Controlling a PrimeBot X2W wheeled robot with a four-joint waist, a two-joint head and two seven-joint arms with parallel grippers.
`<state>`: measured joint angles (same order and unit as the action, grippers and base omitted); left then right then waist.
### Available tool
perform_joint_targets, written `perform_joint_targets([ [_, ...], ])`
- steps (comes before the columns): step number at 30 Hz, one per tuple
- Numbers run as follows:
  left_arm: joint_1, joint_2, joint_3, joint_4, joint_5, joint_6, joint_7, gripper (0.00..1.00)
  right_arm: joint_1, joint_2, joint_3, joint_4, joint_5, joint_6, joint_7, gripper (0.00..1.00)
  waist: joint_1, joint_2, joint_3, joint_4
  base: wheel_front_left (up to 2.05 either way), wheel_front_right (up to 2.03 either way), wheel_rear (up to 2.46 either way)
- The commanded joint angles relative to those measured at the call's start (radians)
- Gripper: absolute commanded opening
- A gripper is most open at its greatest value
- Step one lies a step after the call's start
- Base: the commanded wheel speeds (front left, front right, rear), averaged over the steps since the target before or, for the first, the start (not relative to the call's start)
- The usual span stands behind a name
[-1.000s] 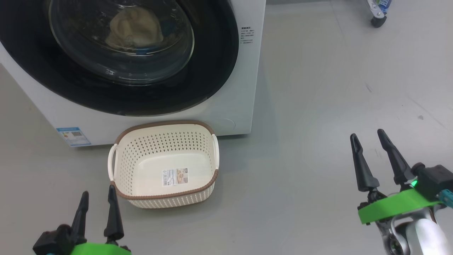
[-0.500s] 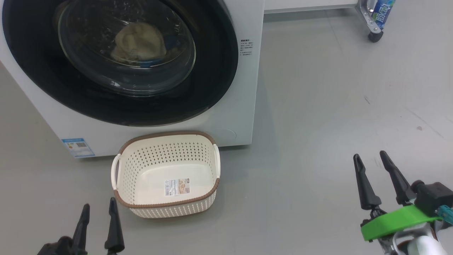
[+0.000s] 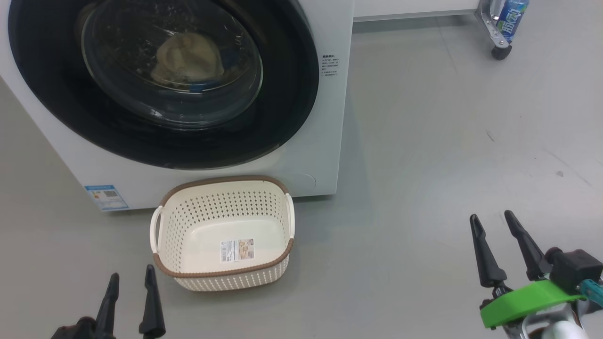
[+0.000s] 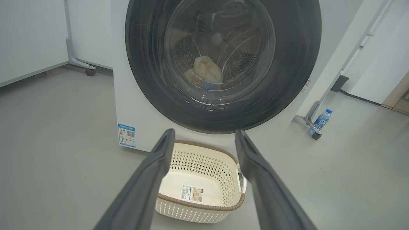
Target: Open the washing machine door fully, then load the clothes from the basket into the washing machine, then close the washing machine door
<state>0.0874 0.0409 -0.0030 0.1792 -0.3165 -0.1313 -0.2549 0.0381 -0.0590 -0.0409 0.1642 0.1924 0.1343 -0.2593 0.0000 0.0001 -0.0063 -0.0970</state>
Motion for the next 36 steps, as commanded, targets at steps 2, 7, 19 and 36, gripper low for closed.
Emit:
perform_joint_targets([
  [2, -0.026, 0.009, 0.038, -0.036, 0.007, 0.001, -0.007, 1.0, -0.025, -0.006, 0.015, -0.026, -0.004, -0.004, -0.002, 1.0, 0.0, -0.0001, -0.001, 0.0, 0.0, 0.0, 0.0],
  [7, -0.026, 0.009, 0.04, -0.038, 0.008, 0.001, -0.007, 1.0, -0.025, -0.006, 0.014, -0.025, -0.002, -0.004, -0.002, 1.0, 0.0, -0.0001, 0.001, 0.002, 0.0, 0.0, 0.0],
  [19, 0.01, -0.007, -0.005, 0.059, -0.022, 0.0, 0.001, 0.0, 0.014, 0.006, 0.009, 0.064, 0.001, 0.0, 0.0, 0.0, 0.0, -0.0001, 0.003, 0.004, 0.0, 0.0, 0.0],
  [36, -0.008, -0.004, 0.004, 0.074, -0.178, 0.0, 0.042, 0.0, 0.004, 0.008, 0.002, 0.081, 0.172, 0.0, 0.045, 0.0, 0.0, -0.0001, 0.004, 0.015, 0.0, 0.0, 0.0],
])
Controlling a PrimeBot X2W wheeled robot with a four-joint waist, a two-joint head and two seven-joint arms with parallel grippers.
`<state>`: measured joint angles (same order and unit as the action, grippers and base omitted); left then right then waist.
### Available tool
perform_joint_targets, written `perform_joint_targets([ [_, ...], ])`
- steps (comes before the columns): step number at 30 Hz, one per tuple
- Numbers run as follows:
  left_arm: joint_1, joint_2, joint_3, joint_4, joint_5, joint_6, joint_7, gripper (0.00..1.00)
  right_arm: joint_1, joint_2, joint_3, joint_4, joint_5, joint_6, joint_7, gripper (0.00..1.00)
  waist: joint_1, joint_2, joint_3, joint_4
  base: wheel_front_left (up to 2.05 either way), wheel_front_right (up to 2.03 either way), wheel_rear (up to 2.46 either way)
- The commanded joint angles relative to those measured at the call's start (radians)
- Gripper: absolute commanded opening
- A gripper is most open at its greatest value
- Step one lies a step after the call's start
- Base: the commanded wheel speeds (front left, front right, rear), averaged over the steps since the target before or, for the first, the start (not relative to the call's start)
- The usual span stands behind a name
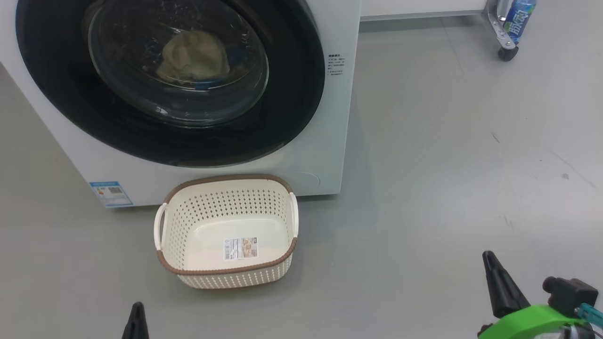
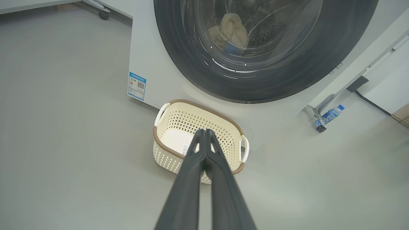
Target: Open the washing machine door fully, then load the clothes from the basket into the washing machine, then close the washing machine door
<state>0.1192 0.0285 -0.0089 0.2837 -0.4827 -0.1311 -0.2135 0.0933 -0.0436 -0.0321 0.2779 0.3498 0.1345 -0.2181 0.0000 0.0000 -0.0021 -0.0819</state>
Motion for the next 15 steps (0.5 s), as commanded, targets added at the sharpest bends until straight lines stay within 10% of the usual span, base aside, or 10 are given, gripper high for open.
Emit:
perform_joint_targets([
  [1, -0.042, 0.009, 0.011, -0.031, -0.022, 0.0, 0.003, 0.0, -0.052, -0.007, -0.008, -0.032, 0.026, 0.0, 0.006, 0.0, 0.0, 0.0, 0.0, 0.001, 0.0, 0.0, 0.0],
  [15, -0.067, 0.013, 0.023, -0.032, -0.177, 0.0, 0.045, 0.0, -0.073, -0.007, -0.018, -0.032, 0.196, -0.001, 0.051, 0.0, 0.0, 0.0, 0.001, 0.012, 0.0, 0.0, 0.0],
])
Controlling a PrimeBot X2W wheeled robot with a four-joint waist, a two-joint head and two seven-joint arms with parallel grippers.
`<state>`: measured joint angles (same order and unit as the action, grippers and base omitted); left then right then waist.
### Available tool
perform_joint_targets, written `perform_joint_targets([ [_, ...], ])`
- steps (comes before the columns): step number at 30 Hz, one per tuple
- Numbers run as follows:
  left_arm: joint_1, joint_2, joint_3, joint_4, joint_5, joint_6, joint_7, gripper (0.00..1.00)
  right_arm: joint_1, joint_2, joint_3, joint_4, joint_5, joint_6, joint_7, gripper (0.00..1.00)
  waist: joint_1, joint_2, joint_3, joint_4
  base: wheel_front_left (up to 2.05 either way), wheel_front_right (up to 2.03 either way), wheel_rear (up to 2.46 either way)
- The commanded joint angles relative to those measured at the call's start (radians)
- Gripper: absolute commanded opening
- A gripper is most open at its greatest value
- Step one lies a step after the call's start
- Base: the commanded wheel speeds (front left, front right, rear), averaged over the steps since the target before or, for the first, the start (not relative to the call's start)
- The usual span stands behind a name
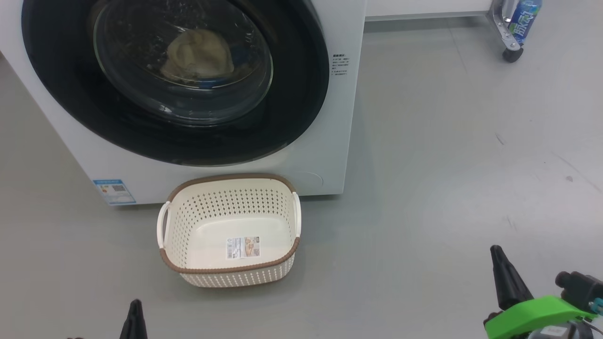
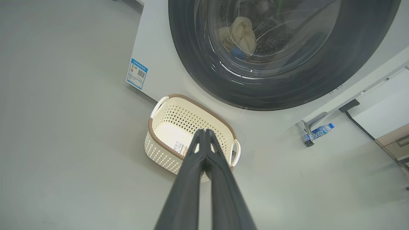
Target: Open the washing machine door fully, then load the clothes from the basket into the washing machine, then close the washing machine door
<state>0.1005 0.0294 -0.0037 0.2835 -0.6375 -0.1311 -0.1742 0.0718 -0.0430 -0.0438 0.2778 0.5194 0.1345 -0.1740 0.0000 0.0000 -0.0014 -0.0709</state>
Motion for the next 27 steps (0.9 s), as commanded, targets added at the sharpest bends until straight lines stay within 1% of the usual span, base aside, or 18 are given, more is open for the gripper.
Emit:
perform_joint_targets([
  [1, -0.05, 0.013, 0.019, -0.032, -0.032, 0.0, 0.009, 0.0, -0.053, -0.008, -0.007, -0.032, 0.038, -0.001, 0.01, 0.0, 0.0, 0.0, 0.0, 0.002, 0.0, 0.0, 0.0],
  [27, -0.092, 0.018, 0.041, -0.034, -0.288, 0.0, 0.08, 0.0, -0.087, -0.008, -0.024, -0.032, 0.32, -0.002, 0.084, 0.0, 0.0, 0.0, 0.001, 0.02, 0.0, 0.0, 0.0],
])
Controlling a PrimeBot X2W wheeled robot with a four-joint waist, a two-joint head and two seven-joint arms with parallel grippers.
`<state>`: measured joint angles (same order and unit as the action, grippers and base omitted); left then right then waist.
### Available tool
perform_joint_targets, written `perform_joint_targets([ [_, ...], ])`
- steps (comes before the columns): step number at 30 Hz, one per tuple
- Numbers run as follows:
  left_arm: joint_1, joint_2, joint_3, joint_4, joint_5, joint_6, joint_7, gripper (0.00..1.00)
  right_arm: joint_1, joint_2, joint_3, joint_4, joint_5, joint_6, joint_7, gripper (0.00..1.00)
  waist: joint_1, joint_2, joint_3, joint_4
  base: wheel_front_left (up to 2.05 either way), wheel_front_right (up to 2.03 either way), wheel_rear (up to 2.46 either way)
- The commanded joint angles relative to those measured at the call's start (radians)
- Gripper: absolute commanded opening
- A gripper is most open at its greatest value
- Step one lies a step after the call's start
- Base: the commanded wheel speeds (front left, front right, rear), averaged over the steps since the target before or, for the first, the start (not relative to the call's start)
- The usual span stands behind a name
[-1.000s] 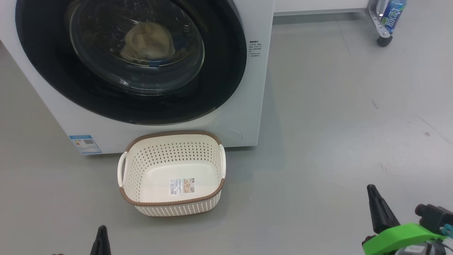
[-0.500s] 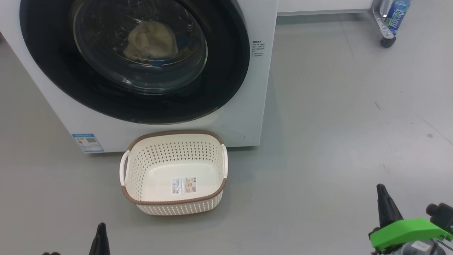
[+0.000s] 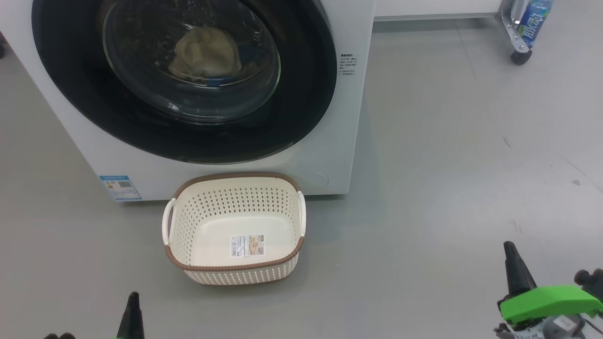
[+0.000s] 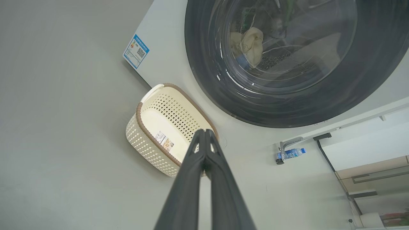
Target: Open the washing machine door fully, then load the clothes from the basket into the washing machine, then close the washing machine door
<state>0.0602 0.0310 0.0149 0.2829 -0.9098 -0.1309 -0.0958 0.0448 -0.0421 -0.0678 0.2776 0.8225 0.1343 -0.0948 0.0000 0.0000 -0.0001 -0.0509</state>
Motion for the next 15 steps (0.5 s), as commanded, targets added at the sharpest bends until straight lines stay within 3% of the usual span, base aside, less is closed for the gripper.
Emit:
perform_joint_targets([
  [1, -0.054, 0.016, 0.024, -0.033, -0.026, 0.0, 0.005, 0.0, -0.061, -0.009, 0.0, -0.032, 0.028, -0.002, 0.008, 0.0, 0.0, 0.0, 0.0, 0.001, 0.0, 0.0, 0.0],
  [15, -0.077, 0.019, 0.037, -0.034, -0.168, 0.0, 0.046, 0.0, -0.08, -0.009, -0.01, -0.032, 0.187, -0.002, 0.05, 0.0, 0.0, 0.0, 0.001, 0.011, 0.0, 0.0, 0.0],
])
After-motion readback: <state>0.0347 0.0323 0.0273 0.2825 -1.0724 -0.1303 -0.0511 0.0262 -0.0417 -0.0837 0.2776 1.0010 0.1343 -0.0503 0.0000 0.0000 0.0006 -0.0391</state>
